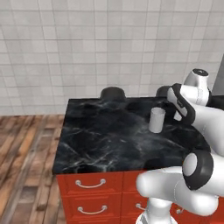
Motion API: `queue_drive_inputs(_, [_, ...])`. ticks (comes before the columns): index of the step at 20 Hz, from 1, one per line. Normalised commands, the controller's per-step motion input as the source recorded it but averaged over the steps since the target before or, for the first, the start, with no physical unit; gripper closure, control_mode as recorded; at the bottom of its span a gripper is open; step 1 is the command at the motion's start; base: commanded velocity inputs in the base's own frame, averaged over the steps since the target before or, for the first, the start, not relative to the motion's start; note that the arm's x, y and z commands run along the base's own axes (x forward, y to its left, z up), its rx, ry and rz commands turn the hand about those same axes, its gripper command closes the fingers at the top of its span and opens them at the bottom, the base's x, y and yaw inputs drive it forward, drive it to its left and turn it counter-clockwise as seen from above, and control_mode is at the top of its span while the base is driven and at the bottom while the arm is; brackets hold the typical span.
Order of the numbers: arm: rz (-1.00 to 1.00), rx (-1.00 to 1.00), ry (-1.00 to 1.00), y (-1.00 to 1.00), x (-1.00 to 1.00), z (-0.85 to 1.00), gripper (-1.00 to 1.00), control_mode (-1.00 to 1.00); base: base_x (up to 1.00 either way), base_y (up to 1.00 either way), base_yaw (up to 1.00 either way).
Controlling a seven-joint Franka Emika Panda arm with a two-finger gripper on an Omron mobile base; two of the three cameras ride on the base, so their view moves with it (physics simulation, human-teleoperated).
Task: Pick the jar and glass cup and place them in the sink. Then turn on the water.
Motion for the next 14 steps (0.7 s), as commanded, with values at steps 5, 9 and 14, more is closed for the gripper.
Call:
queue_drive_inputs(5, [0.00,0.00,0.00,0.00,0.00,0.00,-1.00,1.00,0.31,-0.26,0.00])
queue_drive_inputs(9, [0.00,0.00,0.00,0.00,0.00,0.00,-1.00,1.00,0.31,-0.01,0.00])
queue_drive_inputs(14, [0.00,0.00,0.04,0.02,0.13,-0.06,-1.00,-1.00,0.40,0.00,0.00])
